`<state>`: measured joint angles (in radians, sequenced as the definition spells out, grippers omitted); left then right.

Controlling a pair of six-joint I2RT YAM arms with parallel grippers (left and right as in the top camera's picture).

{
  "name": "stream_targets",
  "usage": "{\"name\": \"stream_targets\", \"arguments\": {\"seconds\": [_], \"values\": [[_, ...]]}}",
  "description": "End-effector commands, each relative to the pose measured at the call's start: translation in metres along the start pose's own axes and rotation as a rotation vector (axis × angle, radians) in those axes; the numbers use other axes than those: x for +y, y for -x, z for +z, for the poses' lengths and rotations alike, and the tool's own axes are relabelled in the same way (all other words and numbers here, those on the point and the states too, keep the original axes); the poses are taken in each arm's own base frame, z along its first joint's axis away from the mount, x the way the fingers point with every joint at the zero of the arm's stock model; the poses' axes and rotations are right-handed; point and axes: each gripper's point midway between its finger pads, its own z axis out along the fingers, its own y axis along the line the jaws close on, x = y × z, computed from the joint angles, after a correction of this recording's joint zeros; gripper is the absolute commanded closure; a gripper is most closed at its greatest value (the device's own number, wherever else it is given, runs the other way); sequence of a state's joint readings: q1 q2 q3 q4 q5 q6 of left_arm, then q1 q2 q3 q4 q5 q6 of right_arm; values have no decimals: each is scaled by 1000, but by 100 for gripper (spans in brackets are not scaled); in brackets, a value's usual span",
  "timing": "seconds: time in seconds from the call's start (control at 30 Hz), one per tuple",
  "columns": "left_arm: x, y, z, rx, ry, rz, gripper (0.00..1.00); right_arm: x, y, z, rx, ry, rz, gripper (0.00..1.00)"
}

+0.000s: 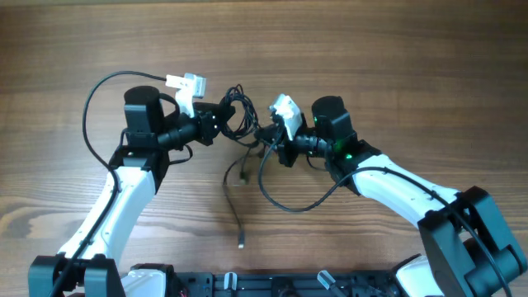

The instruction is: Untangle cables

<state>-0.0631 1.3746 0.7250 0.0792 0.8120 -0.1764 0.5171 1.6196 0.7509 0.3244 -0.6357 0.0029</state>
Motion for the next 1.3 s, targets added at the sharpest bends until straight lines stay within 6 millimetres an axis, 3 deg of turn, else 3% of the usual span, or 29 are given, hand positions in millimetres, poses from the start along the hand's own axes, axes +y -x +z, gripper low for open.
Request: {"name": "stream_targets", "arguments": {"seconds": [0.0, 0.07, 0.13, 0.27, 0.33, 0.4, 0.47, 0.53, 0.7, 0.83, 1.0, 1.17, 1.27], "values": [[-3, 13, -2, -30, 4, 42, 96, 19, -7, 1, 37, 126, 287, 96], [-3, 13, -2, -30, 4, 43, 96, 44, 3, -4, 33, 274, 358, 96], [-3, 12, -2, -25, 4, 91, 96, 77, 27, -18, 27, 489, 477, 96], [-3, 11, -2, -23, 4, 122, 96, 93, 57, -32, -31, 593, 475, 96], [-3, 11, -1, -23, 3, 122, 96, 83, 71, -29, -118, 536, 438, 96], [-8, 10, -1, -18, -24, 131, 96, 60, 77, -20, -191, 404, 448, 96], [-21, 6, -2, -3, -102, 150, 96, 22, 72, -9, -244, 189, 471, 96], [-28, 4, -3, 6, -145, 150, 96, 4, 67, -6, -256, 86, 469, 96], [-49, -3, -1, 35, -239, 170, 96, 9, 68, -3, -255, 85, 429, 96], [-70, -14, 4, 62, -320, 245, 96, -10, 53, 1, -227, -28, 479, 96], [-93, -23, -4, 94, -460, 239, 96, -6, 73, -4, -304, 4, 467, 96], [-92, -29, -3, 120, -460, 207, 96, 3, 79, -6, -311, 59, 490, 94], [-79, -26, 3, 106, -374, 211, 96, 12, 73, -4, -267, 110, 493, 82]]}}
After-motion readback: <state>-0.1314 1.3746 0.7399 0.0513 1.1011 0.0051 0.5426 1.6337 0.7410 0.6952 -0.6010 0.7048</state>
